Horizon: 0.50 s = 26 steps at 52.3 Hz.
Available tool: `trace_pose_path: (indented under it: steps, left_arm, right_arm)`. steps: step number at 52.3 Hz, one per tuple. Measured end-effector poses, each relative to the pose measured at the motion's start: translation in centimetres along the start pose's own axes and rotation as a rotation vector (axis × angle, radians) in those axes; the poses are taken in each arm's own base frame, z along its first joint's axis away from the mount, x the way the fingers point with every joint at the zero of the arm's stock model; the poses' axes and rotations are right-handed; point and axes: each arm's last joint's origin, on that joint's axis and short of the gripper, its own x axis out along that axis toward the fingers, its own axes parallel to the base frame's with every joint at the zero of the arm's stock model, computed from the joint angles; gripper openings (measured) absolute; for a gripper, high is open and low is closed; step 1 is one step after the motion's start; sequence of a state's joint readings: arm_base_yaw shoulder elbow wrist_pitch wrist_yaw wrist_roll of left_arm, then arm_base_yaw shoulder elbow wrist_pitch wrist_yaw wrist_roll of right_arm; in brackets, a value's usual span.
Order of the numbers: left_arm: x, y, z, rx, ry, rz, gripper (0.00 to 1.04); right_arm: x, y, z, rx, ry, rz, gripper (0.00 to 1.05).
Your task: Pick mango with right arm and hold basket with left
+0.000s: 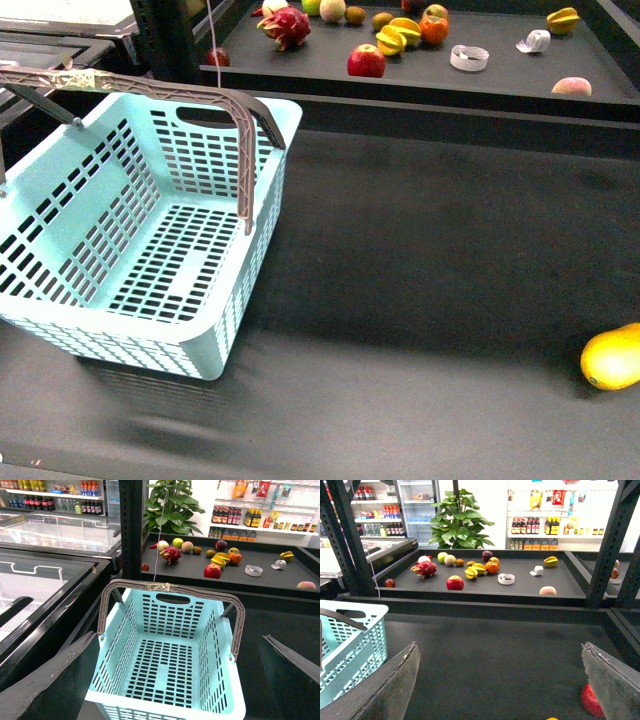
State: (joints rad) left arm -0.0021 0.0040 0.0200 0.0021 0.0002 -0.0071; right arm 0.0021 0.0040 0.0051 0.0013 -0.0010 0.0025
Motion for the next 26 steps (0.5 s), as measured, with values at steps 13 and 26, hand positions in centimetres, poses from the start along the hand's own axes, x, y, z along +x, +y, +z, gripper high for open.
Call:
trace_pose_path:
  steps: [13, 26]
  left_arm:
    - [0.0, 0.0, 0.0, 0.0, 0.0, 0.0, 0.99]
    - [0.0, 0.0, 0.0, 0.0, 0.0, 0.0, 0.99]
  right_arm:
    - [0.0, 0.0, 0.0, 0.0, 0.0, 0.0, 0.97]
    - [0.0, 0.0, 0.0, 0.0, 0.0, 0.0, 0.97]
